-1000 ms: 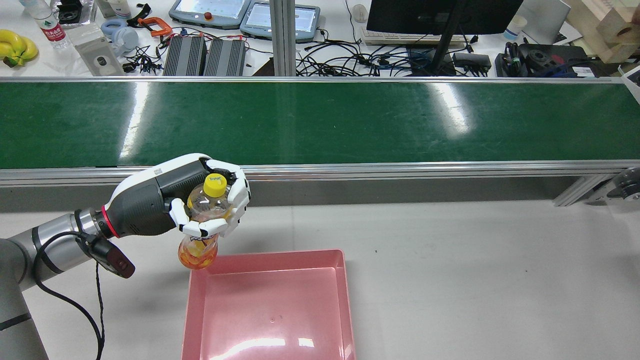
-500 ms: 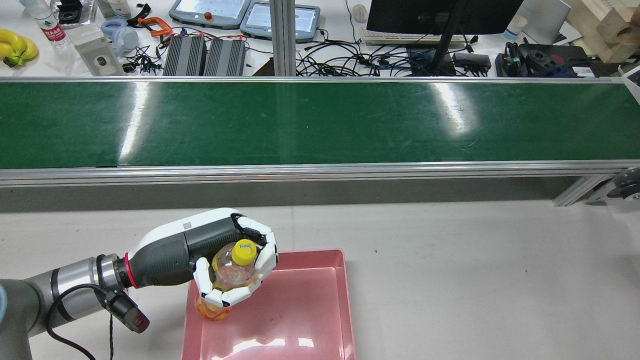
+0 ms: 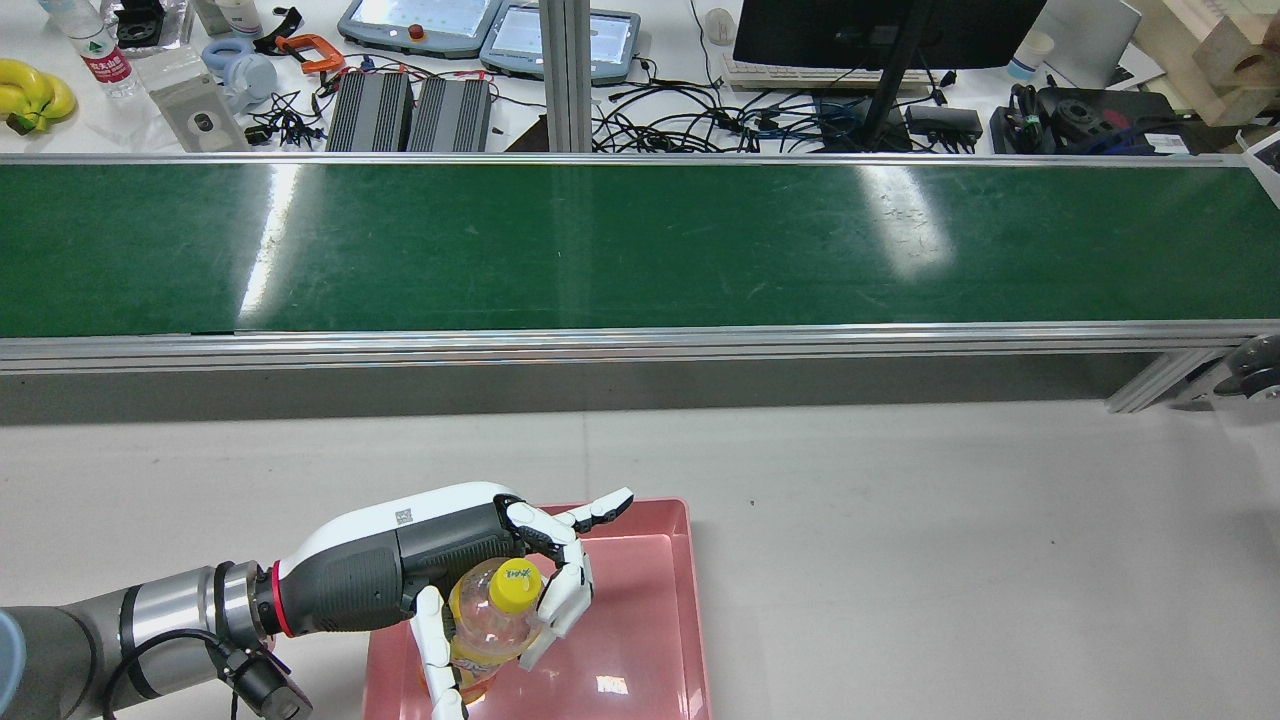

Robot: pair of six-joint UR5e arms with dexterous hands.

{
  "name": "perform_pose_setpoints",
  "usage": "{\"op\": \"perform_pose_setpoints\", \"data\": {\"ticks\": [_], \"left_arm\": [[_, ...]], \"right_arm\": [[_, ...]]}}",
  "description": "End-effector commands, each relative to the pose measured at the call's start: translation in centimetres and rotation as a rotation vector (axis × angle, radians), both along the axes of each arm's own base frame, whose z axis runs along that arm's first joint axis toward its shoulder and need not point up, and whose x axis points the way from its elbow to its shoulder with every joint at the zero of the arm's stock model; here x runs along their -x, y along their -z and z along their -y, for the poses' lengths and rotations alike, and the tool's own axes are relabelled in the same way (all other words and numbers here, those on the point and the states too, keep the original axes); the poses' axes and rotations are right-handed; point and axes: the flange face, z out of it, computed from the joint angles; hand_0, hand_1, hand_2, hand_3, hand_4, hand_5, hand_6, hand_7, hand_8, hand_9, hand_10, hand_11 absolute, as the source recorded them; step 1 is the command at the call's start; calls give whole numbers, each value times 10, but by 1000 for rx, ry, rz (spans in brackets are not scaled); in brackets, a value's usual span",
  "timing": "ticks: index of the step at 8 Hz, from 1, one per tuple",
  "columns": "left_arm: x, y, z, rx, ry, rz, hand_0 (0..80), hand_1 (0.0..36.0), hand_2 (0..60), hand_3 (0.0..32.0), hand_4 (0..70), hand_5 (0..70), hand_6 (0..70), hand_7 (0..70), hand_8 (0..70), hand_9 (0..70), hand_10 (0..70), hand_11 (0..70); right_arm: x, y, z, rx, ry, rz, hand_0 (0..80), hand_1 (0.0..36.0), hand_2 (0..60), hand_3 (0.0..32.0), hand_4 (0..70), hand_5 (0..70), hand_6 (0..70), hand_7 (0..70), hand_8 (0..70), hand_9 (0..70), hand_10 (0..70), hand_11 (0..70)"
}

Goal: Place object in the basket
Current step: 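Lower the bottle into the pink tray and open the left hand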

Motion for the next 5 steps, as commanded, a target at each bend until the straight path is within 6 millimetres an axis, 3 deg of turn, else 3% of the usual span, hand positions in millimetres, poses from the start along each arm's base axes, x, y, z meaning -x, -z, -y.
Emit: {"op": "perform_pose_setpoints", "data": {"ticks": [1, 5], "left_arm": [[-3, 7, -1, -1, -4, -20, 629, 112, 0, 24, 0, 0, 0, 26, 0, 0, 0, 0], [0, 6, 2, 8, 3, -16, 594, 95, 0, 22, 0, 0, 0, 22, 0, 0, 0, 0]], "right_arm": [[0, 0, 0, -1, 0, -2, 0, 0, 0, 0, 0, 0, 0, 0, 0, 0, 0, 0], [0, 1, 0, -1, 0, 0, 0, 0, 0, 0, 0, 0, 0, 0, 0, 0, 0, 0]]}}
